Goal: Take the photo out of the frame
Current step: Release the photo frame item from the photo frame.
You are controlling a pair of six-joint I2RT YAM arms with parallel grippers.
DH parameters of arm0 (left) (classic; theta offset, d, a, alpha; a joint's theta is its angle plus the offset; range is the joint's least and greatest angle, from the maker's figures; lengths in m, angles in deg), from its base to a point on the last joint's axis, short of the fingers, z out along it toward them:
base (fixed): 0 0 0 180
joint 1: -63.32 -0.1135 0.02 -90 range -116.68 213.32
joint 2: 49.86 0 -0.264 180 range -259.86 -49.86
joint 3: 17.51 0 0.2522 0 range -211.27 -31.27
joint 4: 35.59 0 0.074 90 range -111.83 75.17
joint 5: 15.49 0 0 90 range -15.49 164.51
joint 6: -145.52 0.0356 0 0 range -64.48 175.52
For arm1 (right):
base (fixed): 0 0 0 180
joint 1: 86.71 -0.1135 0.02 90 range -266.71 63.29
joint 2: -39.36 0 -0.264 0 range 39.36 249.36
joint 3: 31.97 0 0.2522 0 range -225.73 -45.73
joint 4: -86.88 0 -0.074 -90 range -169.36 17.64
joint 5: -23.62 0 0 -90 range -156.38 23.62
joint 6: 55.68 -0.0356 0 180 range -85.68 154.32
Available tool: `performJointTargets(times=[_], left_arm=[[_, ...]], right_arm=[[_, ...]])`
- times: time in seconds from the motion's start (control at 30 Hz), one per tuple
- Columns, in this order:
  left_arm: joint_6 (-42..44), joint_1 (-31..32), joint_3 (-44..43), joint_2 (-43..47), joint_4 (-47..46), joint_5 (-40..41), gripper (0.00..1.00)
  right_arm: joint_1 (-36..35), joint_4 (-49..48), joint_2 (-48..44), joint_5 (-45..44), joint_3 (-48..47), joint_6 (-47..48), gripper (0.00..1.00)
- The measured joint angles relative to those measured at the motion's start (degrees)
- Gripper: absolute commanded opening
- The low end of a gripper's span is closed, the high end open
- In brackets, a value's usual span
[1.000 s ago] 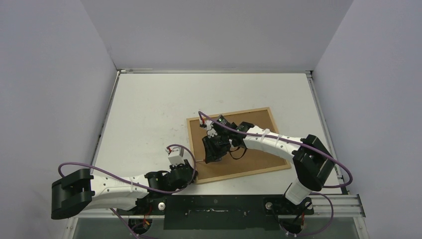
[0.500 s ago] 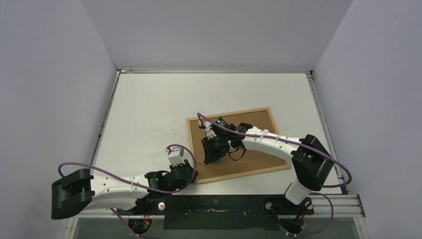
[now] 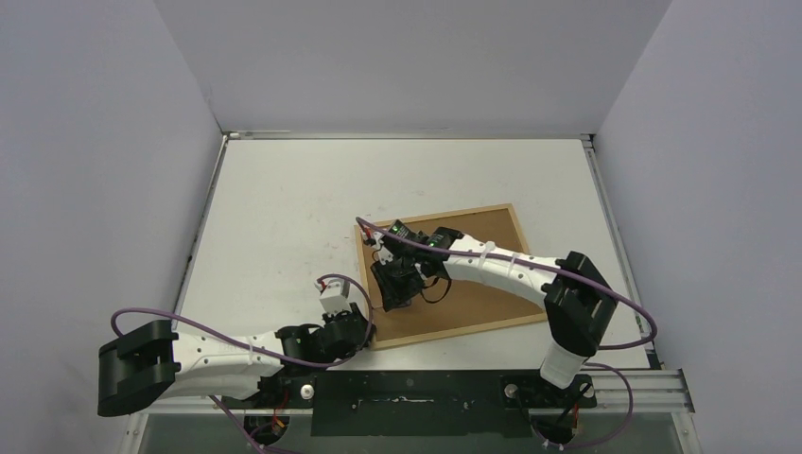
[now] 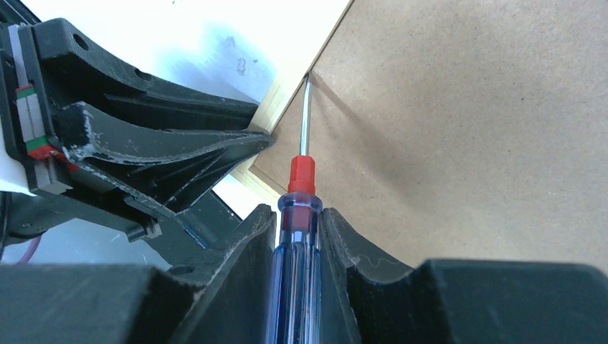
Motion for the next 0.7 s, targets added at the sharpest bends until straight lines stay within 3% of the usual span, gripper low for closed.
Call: performJointTargets(times=[0.37, 0.7], left_arm=[[0.07, 0.0, 0.0, 0.02, -0.02, 0.07, 0.0], [0.04, 0.0, 0.09, 0.44, 0.24, 0.02, 0.0]], right_arm=[[-6.78, 9.31, 5.16, -10.75, -10.49, 0.7, 0.0], [-9.05, 10.99, 5.95, -16.76, -13.07, 0.74, 0.0]])
